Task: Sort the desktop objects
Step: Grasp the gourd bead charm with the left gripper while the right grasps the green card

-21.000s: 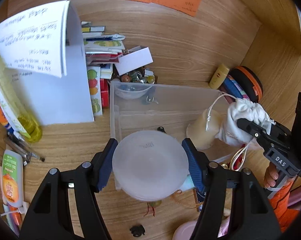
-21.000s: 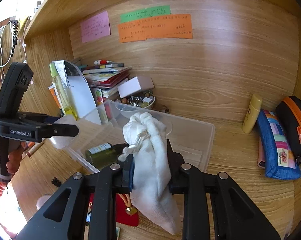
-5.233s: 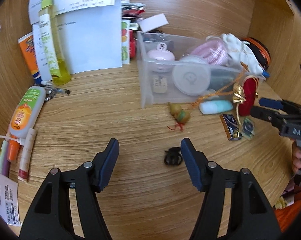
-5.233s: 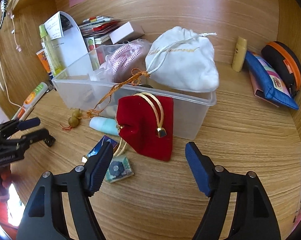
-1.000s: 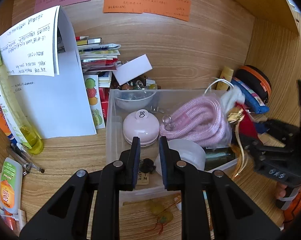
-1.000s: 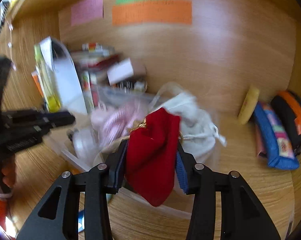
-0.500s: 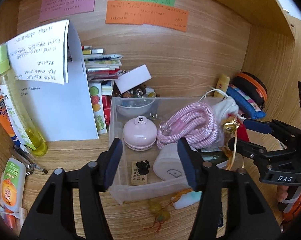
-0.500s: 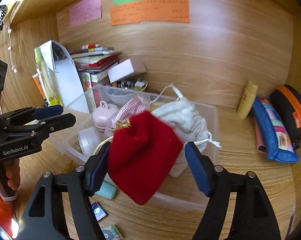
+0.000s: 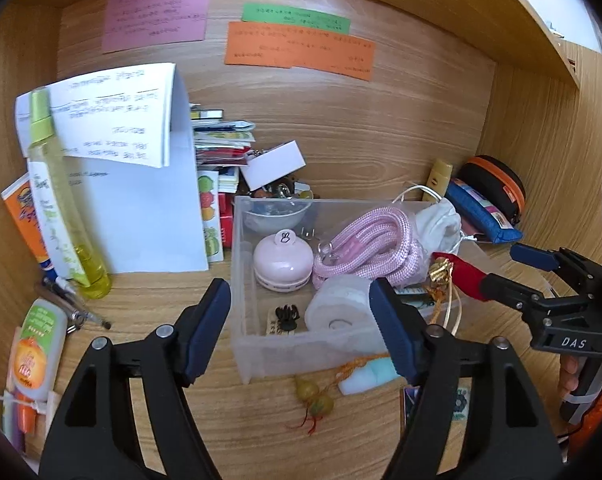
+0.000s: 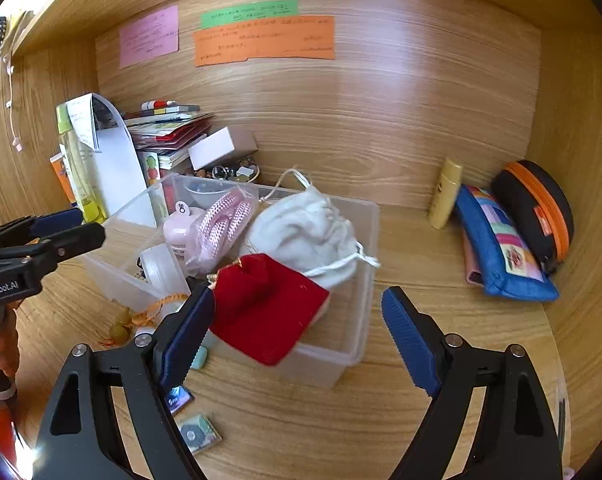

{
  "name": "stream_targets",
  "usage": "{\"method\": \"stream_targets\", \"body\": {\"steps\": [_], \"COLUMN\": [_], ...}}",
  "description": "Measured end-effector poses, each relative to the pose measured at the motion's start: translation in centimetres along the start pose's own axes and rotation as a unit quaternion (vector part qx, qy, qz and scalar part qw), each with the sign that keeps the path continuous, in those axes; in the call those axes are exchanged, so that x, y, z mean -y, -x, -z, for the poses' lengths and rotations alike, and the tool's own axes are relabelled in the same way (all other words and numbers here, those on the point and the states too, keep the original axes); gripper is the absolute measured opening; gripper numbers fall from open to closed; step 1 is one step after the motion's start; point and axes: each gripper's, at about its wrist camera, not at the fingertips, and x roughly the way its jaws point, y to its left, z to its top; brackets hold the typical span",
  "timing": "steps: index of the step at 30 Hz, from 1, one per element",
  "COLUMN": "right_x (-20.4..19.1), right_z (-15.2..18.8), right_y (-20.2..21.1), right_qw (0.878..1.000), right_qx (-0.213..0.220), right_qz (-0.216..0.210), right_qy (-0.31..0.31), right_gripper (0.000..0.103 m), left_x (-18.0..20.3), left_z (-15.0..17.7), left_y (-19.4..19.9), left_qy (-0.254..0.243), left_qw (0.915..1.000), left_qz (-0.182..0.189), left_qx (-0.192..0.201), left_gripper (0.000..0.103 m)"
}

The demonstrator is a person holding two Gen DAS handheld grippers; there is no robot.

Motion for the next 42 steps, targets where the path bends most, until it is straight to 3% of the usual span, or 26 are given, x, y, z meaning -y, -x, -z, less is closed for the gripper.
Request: {"method": "stream_targets", "body": {"steps": [7, 14, 24, 36, 40, 42], "right_x": [-0.1, -1.3, -2.8, -4.5, -4.6, -4.7], "right_z": [1.0, 3.0, 6.4, 8.1, 8.1, 8.1], "right_y": [1.4, 1.9, 1.1, -0.6, -0.8, -0.8], "right_qw": [1.0, 0.999, 0.994, 0.985, 0.982, 0.981], "right_qx": [-0.006, -0.031, -0.087, -0.128, -0.131, -0.13], "right_qz": [-0.012, -0.031, -0.062, -0.102, -0.114, -0.119], "right_qy": [-0.006, 0.002, 0.014, 0.061, 0.071, 0.077], "right_gripper": [0.084, 0.084, 0.085, 0.082, 0.078, 0.07], "left_x": [-0.6, -1.3, -1.2, 0.8, 1.2, 1.3], "left_z": [1.6, 4.1, 6.2, 5.9, 5.8, 5.9], "left_y": [1.5, 1.7, -0.9, -3.7, -4.6, -5.0], "left_qy": [0.002, 0.013, 0.02, 0.003, -0.001, -0.001], "left_qw": [0.9998, 0.9987, 0.9934, 0.9907, 0.9889, 0.9882], "left_qz": [-0.016, -0.018, -0.03, -0.034, -0.033, -0.031], "left_qx": [-0.011, -0.046, -0.109, -0.132, -0.145, -0.15], "left_gripper": [0.076, 0.076, 0.076, 0.075, 0.064, 0.054]}}
